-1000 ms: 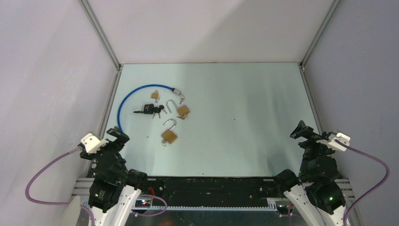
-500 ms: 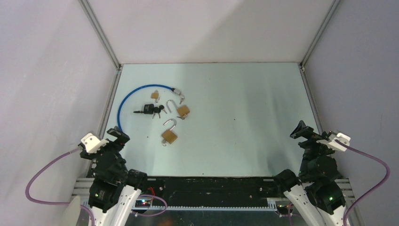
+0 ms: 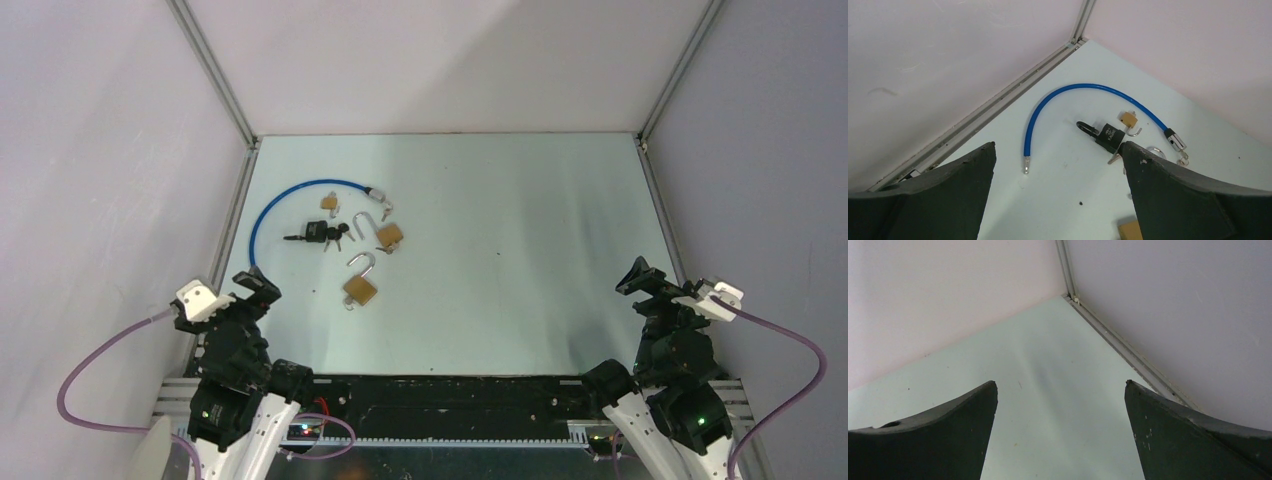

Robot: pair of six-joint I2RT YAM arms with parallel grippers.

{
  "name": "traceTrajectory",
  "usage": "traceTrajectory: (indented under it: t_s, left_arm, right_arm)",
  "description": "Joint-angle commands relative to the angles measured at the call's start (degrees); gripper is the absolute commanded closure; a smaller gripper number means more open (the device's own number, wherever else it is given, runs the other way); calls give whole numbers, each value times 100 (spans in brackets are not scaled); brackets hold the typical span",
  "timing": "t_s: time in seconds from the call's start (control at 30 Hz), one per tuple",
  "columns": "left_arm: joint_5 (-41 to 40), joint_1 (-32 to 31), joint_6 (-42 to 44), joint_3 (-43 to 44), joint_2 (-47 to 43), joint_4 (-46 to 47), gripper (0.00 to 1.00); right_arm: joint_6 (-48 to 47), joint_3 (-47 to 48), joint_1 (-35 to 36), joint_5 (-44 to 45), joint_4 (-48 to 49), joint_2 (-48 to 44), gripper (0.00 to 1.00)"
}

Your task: Unlock with the key

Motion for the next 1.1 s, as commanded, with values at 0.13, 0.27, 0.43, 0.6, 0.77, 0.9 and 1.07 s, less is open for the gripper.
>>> traceTrajectory:
  t_s: [0.13, 0.27, 0.43, 0.6, 0.77, 0.9, 1.07]
  left_arm:
    - [220, 42, 119, 65, -1153, 169, 0]
    - [167, 45, 134, 65, -1187, 159, 0]
    - [115, 44, 118, 56, -1232, 157, 0]
    - [99, 44, 110, 64, -1257, 166, 0]
    - [61, 41, 104, 67, -1284, 164, 0]
    - [57, 43, 95, 94, -1293, 167, 0]
    - [24, 42, 83, 115, -1301, 155, 0]
  right_arm:
    - [75, -40, -64, 153, 82, -564, 1]
    - [70, -40, -65, 150, 83, -488, 1]
    - [66, -40, -65, 152, 84, -338, 1]
    - [57, -40, -65, 175, 82, -83, 1]
    - [34, -47, -65, 202, 93, 162, 1]
    - [35, -40, -65, 203, 83, 245, 1]
    - [32, -40, -65, 190, 70, 320, 1]
